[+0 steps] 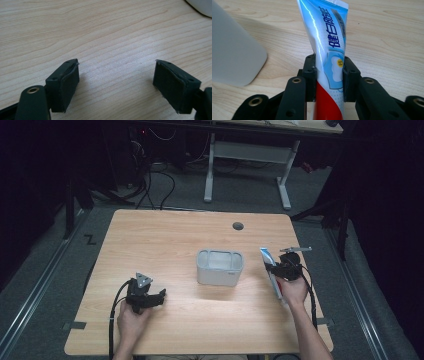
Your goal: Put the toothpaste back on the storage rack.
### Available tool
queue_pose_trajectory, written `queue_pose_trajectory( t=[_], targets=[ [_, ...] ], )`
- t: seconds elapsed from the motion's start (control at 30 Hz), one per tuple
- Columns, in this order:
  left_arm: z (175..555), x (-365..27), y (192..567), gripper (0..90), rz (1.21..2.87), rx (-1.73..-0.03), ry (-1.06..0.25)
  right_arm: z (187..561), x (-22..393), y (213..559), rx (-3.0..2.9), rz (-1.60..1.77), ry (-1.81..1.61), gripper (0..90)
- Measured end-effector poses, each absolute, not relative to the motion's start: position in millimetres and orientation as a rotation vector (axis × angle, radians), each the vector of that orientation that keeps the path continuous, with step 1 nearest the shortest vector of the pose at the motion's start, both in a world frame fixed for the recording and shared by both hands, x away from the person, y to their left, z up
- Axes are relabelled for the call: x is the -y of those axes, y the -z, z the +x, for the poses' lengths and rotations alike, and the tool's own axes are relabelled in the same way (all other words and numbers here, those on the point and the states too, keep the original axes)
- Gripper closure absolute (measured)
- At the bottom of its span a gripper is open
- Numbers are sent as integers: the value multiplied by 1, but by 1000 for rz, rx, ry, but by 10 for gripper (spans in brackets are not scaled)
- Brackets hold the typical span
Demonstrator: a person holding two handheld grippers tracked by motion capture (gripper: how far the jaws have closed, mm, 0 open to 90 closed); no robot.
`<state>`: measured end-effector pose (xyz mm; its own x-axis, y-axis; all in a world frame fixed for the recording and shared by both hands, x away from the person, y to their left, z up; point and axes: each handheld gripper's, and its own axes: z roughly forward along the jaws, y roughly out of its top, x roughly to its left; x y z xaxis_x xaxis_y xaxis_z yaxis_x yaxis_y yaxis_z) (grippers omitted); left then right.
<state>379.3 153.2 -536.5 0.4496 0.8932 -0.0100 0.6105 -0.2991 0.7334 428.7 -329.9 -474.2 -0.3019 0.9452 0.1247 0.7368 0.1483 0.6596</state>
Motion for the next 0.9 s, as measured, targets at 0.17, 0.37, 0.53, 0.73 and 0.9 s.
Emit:
queue_pose_trajectory(
  t=[0.17, 0.37, 0.53, 0.73, 0.9],
  targets=[
    [379, -153, 536, 213, 2025, -1254, -535, 424, 329, 469, -2113, 1595, -981, 700],
    [379, -153, 536, 213, 2024, -1255, -534, 420, 325, 463, -2124, 1558, -1012, 700],
    [379, -153, 536, 213, 2024, -1255, -535, 415, 322, 459, -2125, 1531, -1040, 699],
    [379, -153, 536, 213, 2024, -1255, -534, 407, 318, 451, -2130, 1476, -1037, 698],
    [379, -153, 536, 213, 2024, -1255, -534, 401, 316, 447, -2123, 1458, -1055, 696]
  ],
)
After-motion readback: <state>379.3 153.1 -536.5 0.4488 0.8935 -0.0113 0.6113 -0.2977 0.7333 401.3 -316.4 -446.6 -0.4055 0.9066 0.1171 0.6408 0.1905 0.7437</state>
